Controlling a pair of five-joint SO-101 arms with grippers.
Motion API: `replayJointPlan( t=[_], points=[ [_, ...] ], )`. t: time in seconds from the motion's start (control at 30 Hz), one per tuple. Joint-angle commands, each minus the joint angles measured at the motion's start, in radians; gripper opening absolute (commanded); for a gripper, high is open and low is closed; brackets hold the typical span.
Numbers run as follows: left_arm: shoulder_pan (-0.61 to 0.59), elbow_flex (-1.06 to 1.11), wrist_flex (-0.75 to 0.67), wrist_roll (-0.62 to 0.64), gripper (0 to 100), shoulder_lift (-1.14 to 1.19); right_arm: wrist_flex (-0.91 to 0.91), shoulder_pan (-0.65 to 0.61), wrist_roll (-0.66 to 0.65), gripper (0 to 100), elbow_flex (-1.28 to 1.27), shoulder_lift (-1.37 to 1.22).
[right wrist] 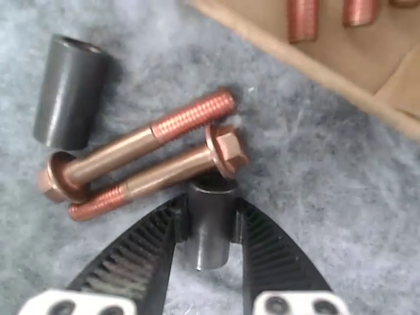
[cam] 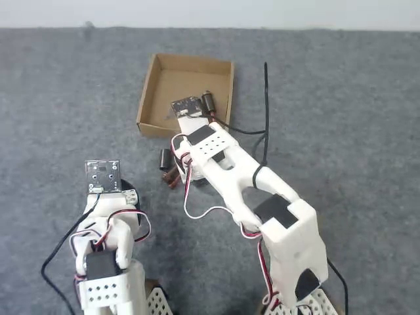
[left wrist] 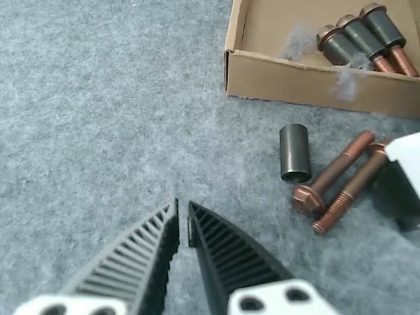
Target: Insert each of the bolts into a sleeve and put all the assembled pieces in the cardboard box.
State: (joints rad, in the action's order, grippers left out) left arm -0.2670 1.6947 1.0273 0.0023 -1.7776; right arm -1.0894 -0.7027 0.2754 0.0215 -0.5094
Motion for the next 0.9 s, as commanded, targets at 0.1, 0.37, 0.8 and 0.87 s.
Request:
replayJointPlan(
  t=[0.1,0.37,0.8,0.87],
  points=[
    [-0.002,-0.008,-0.003,-0.009,2,-0.017,0.007,-0.004,0.009,0.0,0.037,-0.042],
    [-0.002,-0.008,-0.003,-0.009,2,-0.017,-0.188,0.035,0.005,0.6,0.037,0.107],
    [-0.002,-0.008,-0.003,-0.009,2,-0.017,-0.414,0.384,0.009,0.6,0.031,0.351],
    [-0.002,-0.008,-0.003,-0.011,2,-0.017,-0.403,0.447,0.011,0.6,0.018,0.341]
  ],
)
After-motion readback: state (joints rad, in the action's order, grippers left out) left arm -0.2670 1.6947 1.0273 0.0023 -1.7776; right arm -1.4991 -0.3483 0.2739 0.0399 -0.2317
